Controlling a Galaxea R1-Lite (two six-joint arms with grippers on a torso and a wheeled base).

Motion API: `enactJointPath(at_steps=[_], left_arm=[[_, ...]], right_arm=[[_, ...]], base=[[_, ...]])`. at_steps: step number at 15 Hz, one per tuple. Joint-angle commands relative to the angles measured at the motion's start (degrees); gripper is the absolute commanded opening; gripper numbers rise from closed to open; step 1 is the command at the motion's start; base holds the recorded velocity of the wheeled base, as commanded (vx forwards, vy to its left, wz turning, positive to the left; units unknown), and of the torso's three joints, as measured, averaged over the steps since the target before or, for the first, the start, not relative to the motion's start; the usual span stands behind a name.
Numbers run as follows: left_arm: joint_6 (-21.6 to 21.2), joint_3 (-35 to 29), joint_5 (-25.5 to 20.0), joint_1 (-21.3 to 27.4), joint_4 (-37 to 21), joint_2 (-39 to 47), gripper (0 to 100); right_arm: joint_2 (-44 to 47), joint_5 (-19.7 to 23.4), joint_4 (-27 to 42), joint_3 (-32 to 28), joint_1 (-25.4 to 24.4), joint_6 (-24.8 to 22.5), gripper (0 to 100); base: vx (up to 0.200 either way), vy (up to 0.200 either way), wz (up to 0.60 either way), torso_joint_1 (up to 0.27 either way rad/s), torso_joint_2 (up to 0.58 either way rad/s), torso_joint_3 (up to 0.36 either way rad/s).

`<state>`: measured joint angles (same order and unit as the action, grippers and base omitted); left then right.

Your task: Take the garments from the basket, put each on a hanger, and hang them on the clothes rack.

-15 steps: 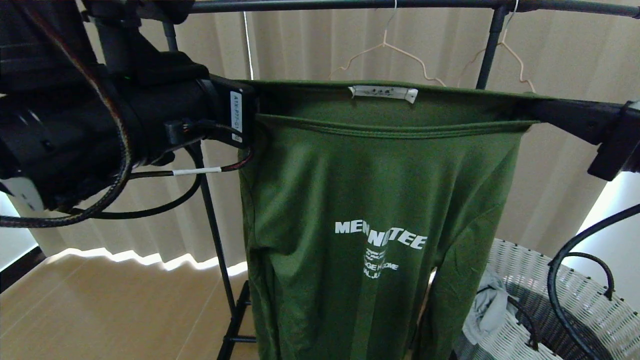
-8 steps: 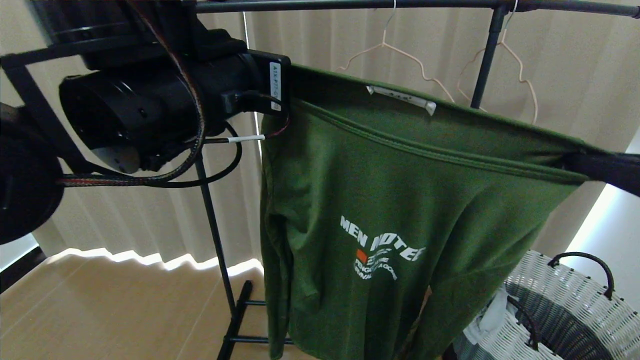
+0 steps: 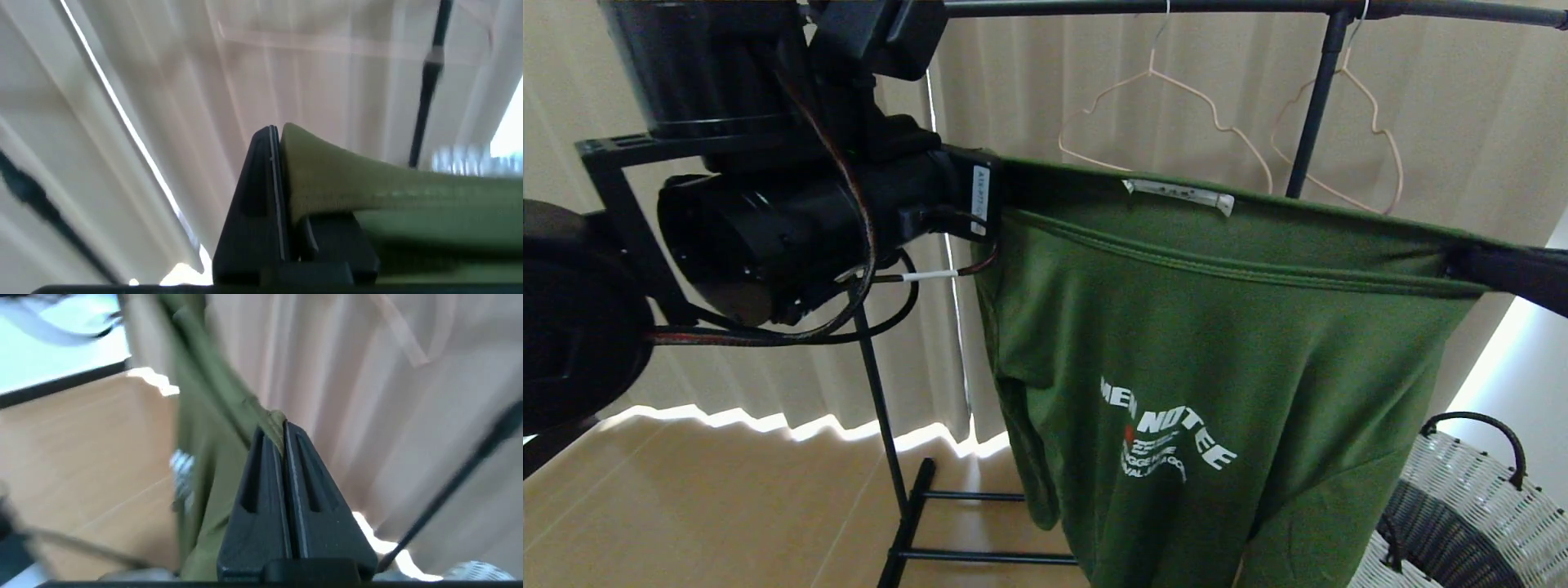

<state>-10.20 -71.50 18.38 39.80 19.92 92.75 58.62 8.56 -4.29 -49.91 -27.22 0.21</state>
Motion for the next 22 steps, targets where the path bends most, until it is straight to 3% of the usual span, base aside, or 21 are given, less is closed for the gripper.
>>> enactJointPath(at_steps=[1,4,7,11,22], left_arm=[[1.94,2.15,-2.04,0.89,-7.97,-7.40,0],[4.05,2.33,-11.09,1.24,-18.51,-13.82,0],[5.11,2.68,-16.36,3.53,-20.71,-16.19,0],[5.11,5.32,-16.98,6.34,-20.36,-17.34,0],[5.02,6.46,-16.98,6.60,-20.36,-17.86,0]], right_arm=[[3.87,-0.12,-3.53,-0.01,2.52,0.14,0],[8.70,-0.91,-10.74,-1.07,2.61,0.41,0],[14.50,-2.32,-19.26,-2.30,2.61,0.50,0],[19.16,-2.14,-27.96,-4.67,2.52,3.66,0],[19.16,-2.23,-28.76,-4.32,2.44,3.84,0]], base=[[0.000,0.000,0.00,0.000,0.00,0.000],[0.000,0.000,0.00,0.000,0.00,0.000],[0.000,0.000,0.00,0.000,0.00,0.000],[0.000,0.000,0.00,0.000,0.00,0.000],[0.000,0.000,0.00,0.000,0.00,0.000]])
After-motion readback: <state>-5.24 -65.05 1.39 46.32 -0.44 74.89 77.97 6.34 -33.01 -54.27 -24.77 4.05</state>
